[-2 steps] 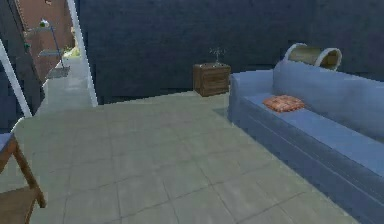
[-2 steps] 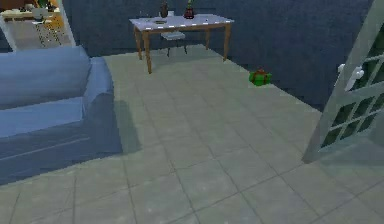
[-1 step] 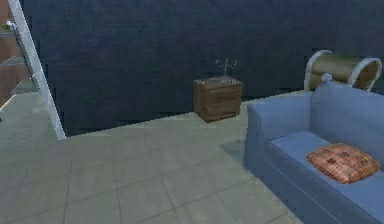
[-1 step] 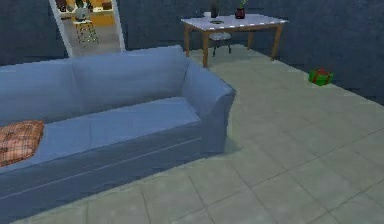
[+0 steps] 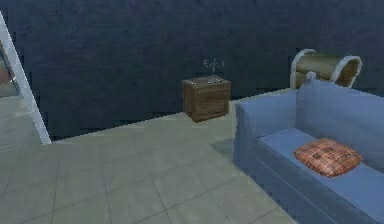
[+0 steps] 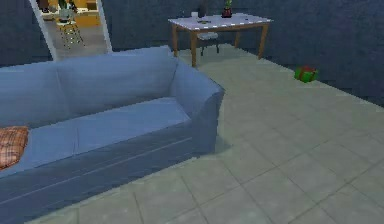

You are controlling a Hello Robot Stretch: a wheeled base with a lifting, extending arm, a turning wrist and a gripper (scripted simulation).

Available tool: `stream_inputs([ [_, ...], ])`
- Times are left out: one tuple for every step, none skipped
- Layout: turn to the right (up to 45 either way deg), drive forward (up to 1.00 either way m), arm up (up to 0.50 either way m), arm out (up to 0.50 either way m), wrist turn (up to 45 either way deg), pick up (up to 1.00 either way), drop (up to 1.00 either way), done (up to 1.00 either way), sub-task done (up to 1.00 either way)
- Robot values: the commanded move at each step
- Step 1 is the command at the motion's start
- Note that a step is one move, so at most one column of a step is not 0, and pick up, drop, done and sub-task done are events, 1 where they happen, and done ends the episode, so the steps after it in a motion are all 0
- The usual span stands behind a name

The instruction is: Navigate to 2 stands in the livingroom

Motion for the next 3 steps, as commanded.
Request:
stream_inputs([
  [0.0, 1.00, 0.00, 0.00, 0.0, 0.00, 0.00, 0.00, 0.00],
  [0.0, 0.65, 0.00, 0.00, 0.0, 0.00, 0.00, 0.00, 0.00],
  [0.0, 0.00, 0.00, 0.00, 0.0, 0.00, 0.00, 1.00, 0.00],
])
